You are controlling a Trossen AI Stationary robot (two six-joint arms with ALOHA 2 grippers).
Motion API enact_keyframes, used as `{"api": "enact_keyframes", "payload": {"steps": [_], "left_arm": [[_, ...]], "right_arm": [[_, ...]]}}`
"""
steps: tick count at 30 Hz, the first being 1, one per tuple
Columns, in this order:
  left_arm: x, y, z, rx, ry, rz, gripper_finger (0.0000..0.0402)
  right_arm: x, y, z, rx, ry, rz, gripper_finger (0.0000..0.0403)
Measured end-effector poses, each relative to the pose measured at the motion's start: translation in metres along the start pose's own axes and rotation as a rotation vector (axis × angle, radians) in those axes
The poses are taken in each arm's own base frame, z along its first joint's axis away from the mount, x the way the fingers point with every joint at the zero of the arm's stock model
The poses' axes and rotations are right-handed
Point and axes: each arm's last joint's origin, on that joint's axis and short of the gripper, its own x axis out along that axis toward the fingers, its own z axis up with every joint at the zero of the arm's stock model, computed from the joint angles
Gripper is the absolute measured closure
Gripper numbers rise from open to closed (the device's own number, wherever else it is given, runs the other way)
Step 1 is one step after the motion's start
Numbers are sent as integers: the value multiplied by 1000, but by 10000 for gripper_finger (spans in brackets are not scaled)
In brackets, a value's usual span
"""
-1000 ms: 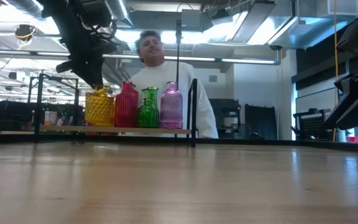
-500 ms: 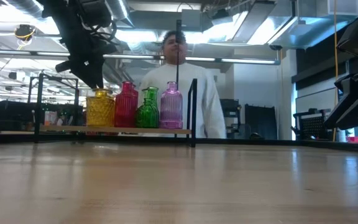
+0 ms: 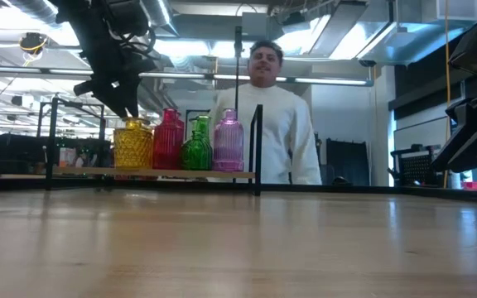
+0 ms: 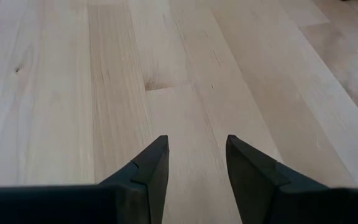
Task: Sort vases onto shelf
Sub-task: Put the yellow vase on the shelf aligned with the other yellow vase
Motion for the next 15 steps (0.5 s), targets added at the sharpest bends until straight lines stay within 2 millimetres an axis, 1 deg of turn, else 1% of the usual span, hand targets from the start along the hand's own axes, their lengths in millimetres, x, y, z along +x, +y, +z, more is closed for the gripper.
{"api": "enact_keyframes", "payload": {"steps": [4, 7, 9, 12, 15], "left_arm": [[-5, 0, 2, 47, -28, -2, 276], [-20, -2, 10, 67, -79, -38, 276], [-30, -7, 12, 79, -100, -87, 276], [-39, -18, 5, 124, -81, -186, 276], [-45, -28, -9, 154, -20, -219, 276]], "right_arm": [[0, 0, 0, 0, 0, 0, 260], [0, 0, 0, 0, 0, 0, 260], [0, 0, 0, 0, 0, 0, 260], [0, 0, 0, 0, 0, 0, 260], [0, 0, 0, 1, 0, 0, 260]]}}
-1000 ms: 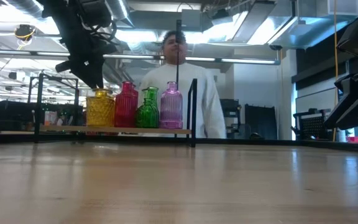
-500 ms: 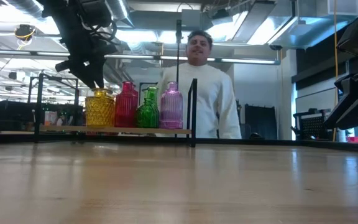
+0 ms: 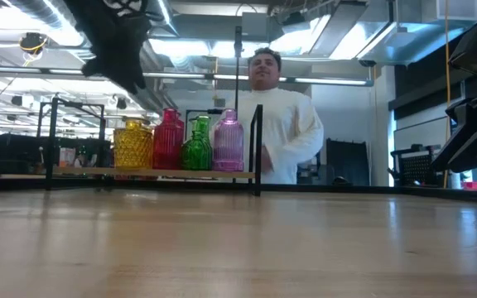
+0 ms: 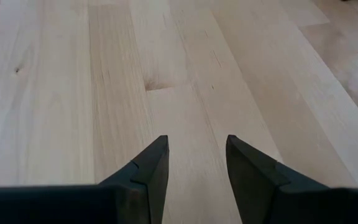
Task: Sort vases onto shelf
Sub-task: Put the yellow vase on the shelf aligned with the other yellow vase
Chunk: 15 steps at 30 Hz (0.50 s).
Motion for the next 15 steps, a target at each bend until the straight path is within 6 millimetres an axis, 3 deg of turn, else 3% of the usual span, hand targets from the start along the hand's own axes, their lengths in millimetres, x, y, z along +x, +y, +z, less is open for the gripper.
{"api": "enact_keyframes", "payload": {"steps": [8, 15], "left_arm": [[5, -31, -37, 5, 126, -50, 276], [21, -31, -63, -59, 83, 85, 276]], "right_arm": [[0, 0, 0, 9, 0, 1, 260], [0, 0, 0, 5, 0, 1, 260]]}}
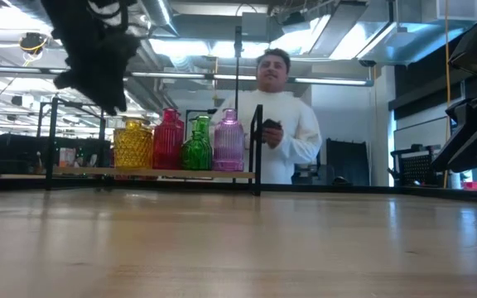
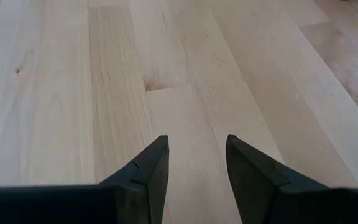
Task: Sort vases onto shelf
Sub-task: Put the yellow vase on the shelf aligned with the other yellow vase
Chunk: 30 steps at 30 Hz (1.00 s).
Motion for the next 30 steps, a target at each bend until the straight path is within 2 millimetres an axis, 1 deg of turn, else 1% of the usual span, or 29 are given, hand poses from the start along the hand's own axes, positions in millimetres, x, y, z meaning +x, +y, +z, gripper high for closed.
{"api": "enact_keyframes", "payload": {"steps": [6, 9, 15, 20, 30], "left_arm": [[20, 6, -9, -36, -33, 22, 276], [26, 10, -8, -66, -79, 38, 276], [38, 20, -7, -105, -106, 80, 276], [41, 25, -7, -113, -151, 142, 276], [40, 27, -5, -114, -193, 182, 276]], "right_arm": [[0, 0, 0, -21, -4, -5, 260], [0, -1, 0, -28, -17, -17, 260], [0, -1, 0, -49, -19, -22, 260], [0, -1, 1, -56, -25, -27, 260], [0, -1, 1, -56, -25, -27, 260]]}}
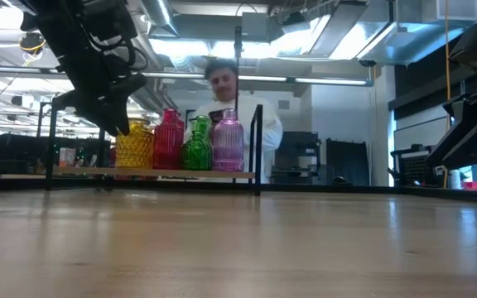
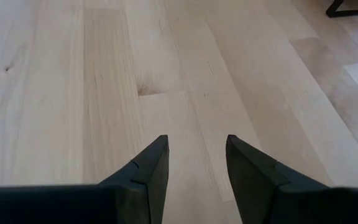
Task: Sort vases onto shelf
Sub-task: Put the yellow vase on the shelf aligned with the other yellow vase, then return to Home Position
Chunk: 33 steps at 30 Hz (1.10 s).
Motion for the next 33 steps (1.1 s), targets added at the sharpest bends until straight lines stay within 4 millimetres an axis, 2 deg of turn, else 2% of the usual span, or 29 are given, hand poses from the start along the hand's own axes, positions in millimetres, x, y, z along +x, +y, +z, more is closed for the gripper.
{"api": "enact_keyframes", "payload": {"steps": [6, 12, 16, 20, 23, 26, 29, 33], "left_arm": [[-5, -3, -4, 34, 54, -73, 276], [-30, -3, 0, 63, 32, -165, 278], [-52, -3, 2, 145, -16, -270, 299], [-70, -3, 1, 323, -152, -419, 338], [-80, -1, -2, 384, -278, -549, 369], [-80, 3, -10, 419, -353, -657, 394], [-76, 6, -20, 446, -388, -812, 397], [-72, 6, -30, 469, -460, -1058, 397]], "right_arm": [[0, 0, 0, 2, 0, 2, 260], [0, 0, 0, 2, 9, 12, 260], [0, 2, 2, -3, -7, 30, 260], [-4, 6, 10, -52, -64, 89, 265], [-11, 5, 17, -75, -86, 139, 284], [-21, 1, 24, -104, -112, 196, 315], [-29, -5, 34, -129, -139, 268, 353], [-24, -24, 45, -113, -172, 389, 397]]}}
